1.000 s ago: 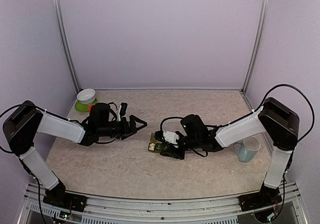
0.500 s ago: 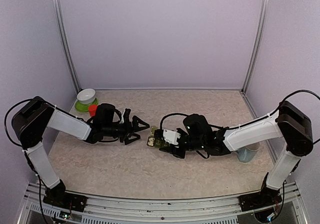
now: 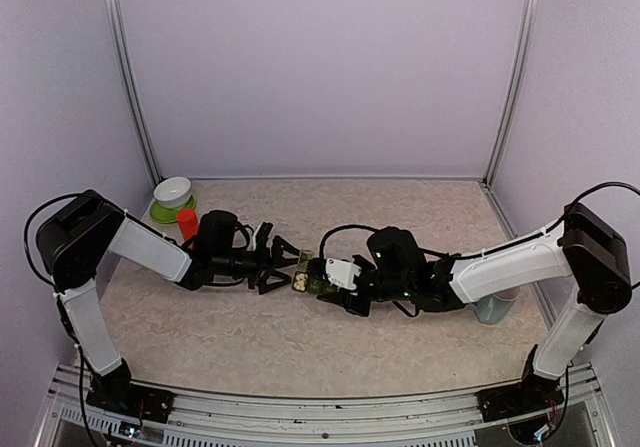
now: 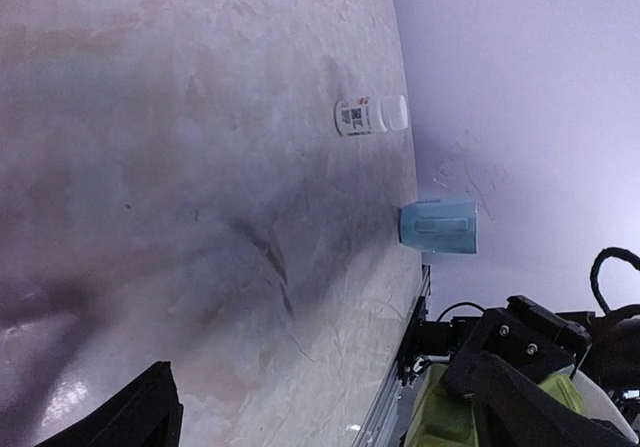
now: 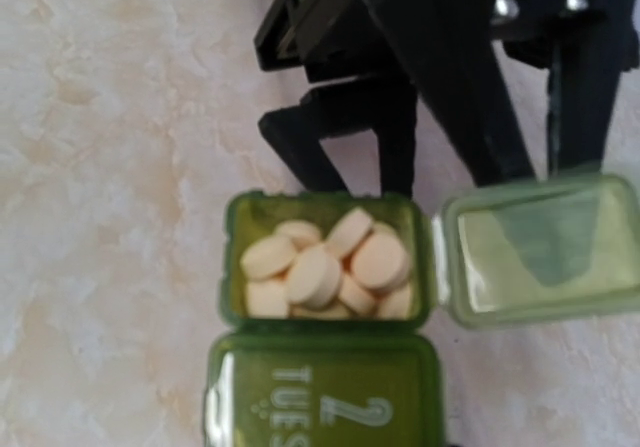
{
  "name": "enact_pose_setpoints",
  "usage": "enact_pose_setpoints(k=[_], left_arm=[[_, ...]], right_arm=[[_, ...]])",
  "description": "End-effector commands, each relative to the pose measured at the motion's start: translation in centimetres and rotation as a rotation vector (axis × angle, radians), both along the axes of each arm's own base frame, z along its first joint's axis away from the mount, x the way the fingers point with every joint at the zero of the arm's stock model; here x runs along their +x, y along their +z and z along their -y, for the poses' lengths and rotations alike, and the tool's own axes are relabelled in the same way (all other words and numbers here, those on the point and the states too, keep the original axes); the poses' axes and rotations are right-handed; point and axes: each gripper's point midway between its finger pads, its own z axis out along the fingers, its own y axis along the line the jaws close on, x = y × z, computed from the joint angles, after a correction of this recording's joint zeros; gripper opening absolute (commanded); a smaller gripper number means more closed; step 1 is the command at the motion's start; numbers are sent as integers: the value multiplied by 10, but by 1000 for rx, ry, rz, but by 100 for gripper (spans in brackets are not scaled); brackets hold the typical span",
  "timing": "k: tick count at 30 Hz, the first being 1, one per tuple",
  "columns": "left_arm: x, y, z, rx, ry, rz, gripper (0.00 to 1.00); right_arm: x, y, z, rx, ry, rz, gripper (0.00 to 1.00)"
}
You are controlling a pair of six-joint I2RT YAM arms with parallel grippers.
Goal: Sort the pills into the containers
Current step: Close the lid of the pill container.
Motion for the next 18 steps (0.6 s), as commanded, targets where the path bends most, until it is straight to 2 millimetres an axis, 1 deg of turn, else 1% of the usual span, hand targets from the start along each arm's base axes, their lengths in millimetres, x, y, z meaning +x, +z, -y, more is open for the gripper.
enact_pose_setpoints(k=[1, 5, 13, 18], left_arm=[[-8, 28, 21, -104, -95, 75, 99], [-15, 35, 28, -124, -130, 93, 98], [-23, 41, 30, -145, -157, 105, 88], [-27, 42, 32, -154, -173, 104, 82]], right_arm=[[-2, 5, -3, 9, 7, 12, 30], [1, 1, -4, -1, -8, 5, 30], [13, -3, -3, -14, -58, -19, 30], [24, 0, -1, 5, -98, -46, 30]])
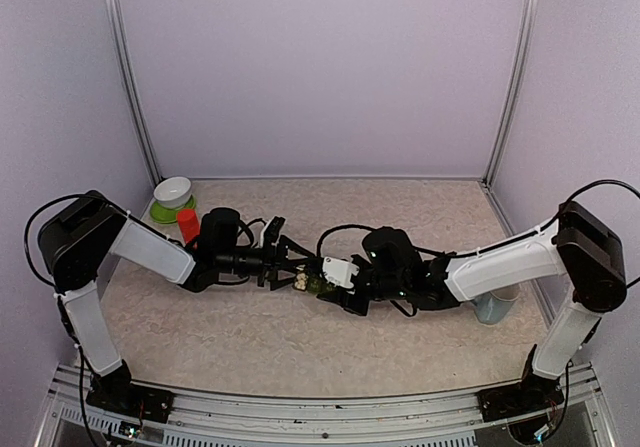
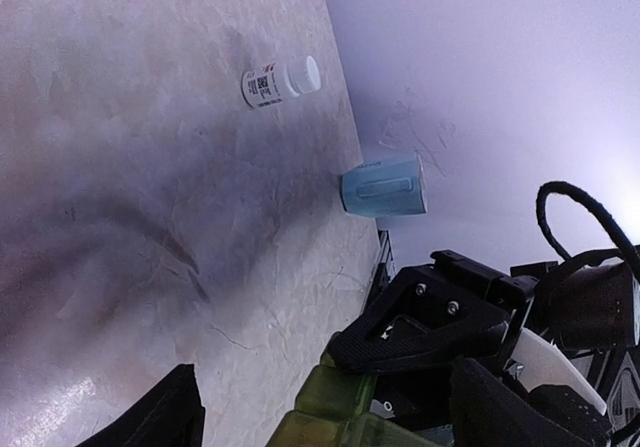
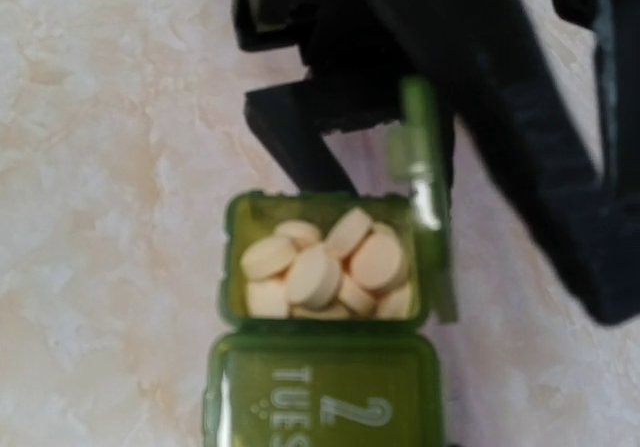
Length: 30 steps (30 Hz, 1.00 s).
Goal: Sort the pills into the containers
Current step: Close the lid of the pill container.
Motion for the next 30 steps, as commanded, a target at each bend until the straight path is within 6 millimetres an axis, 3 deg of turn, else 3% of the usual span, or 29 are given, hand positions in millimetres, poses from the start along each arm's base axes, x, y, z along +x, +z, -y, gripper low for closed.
enact_pose_setpoints(k=[1, 18, 30], left_arm=[[-7, 11, 7, -38, -42, 33, 81], [-8, 13, 8, -70, -51, 22, 49], [-9, 15, 8, -81, -52, 20, 32]], right_arm=[[15, 11, -3, 36, -50, -22, 30], [25, 22, 1, 73, -87, -26, 32], [33, 30, 5, 102, -128, -41, 33]])
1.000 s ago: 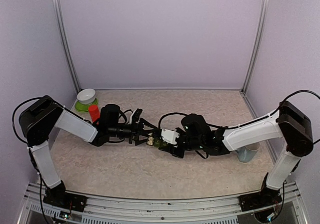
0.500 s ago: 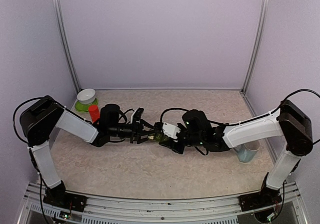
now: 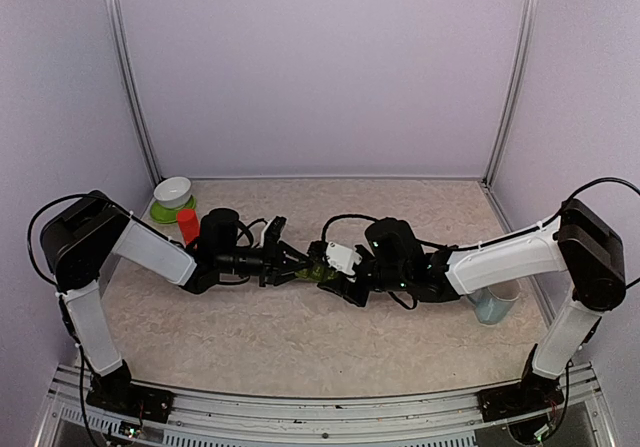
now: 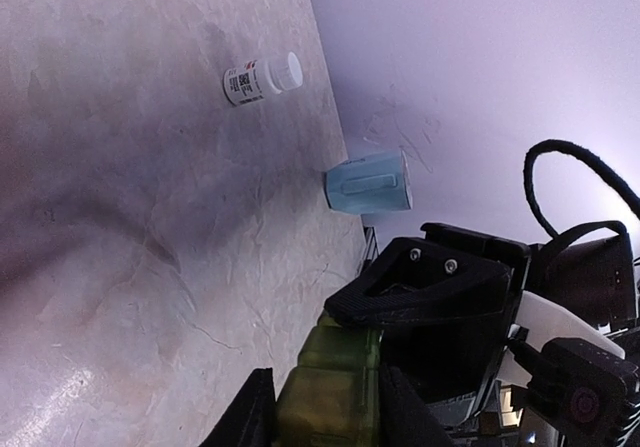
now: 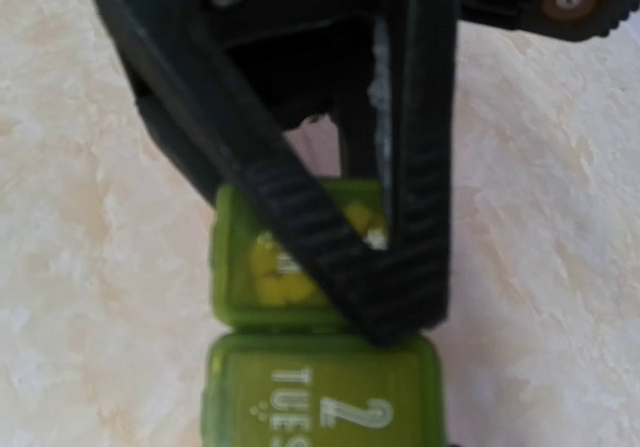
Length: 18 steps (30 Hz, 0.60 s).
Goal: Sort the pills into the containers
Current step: Close the lid of the pill container.
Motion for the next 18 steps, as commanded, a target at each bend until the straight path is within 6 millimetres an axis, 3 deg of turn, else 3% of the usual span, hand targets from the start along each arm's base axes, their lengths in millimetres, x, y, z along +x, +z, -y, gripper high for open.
enact_pose_setpoints(k=[1, 10, 14, 18], left_arm=[[-5, 9, 4, -40, -29, 32, 32], [-6, 14, 4, -60, -30, 38, 30], [-7, 19, 4, -69, -33, 47, 41], [-8, 21, 4, -71, -34, 50, 42]], right_arm=[[14, 18, 1, 48, -48, 6, 33], [18, 28, 4, 91, -59, -30, 33], [20, 31, 5, 101, -68, -38, 33], [24, 29, 7, 99, -83, -43, 33]])
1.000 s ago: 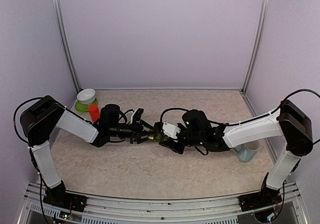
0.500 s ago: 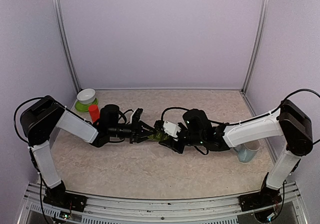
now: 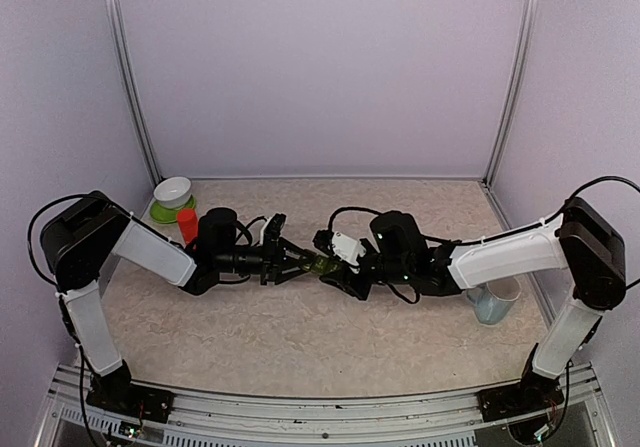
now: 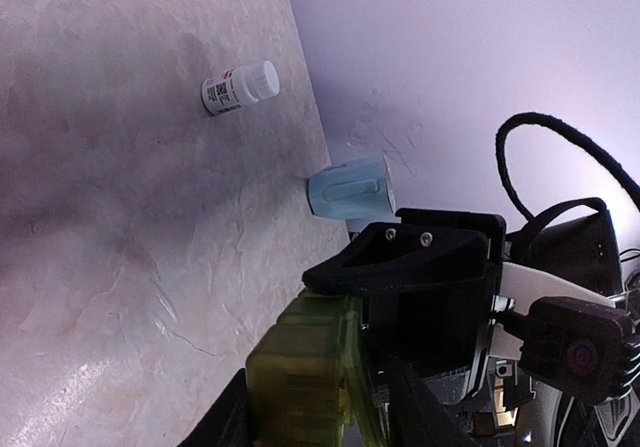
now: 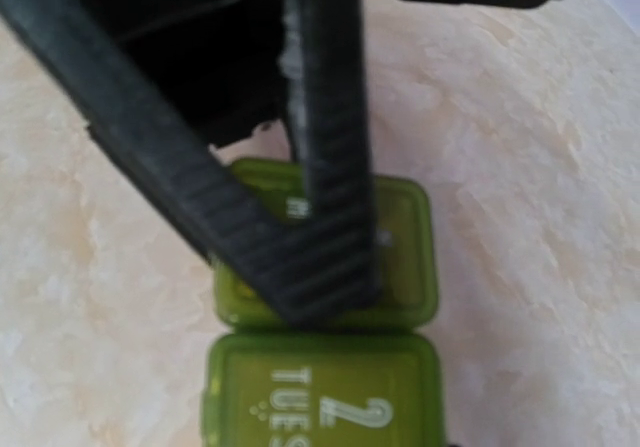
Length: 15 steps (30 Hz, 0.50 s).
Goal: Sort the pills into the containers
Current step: Close the lid of the pill container.
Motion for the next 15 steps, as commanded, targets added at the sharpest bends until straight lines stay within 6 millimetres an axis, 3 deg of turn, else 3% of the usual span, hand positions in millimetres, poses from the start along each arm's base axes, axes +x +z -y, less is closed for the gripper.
enact_pose_setpoints(k=[1, 15], left_arm=[[-8, 11, 2, -33, -35, 33, 42], [-7, 11, 2, -46, -28, 29, 24]], right_arm=[[13, 22, 2, 44, -47, 16, 33], [8, 25, 2, 58, -28, 13, 33]])
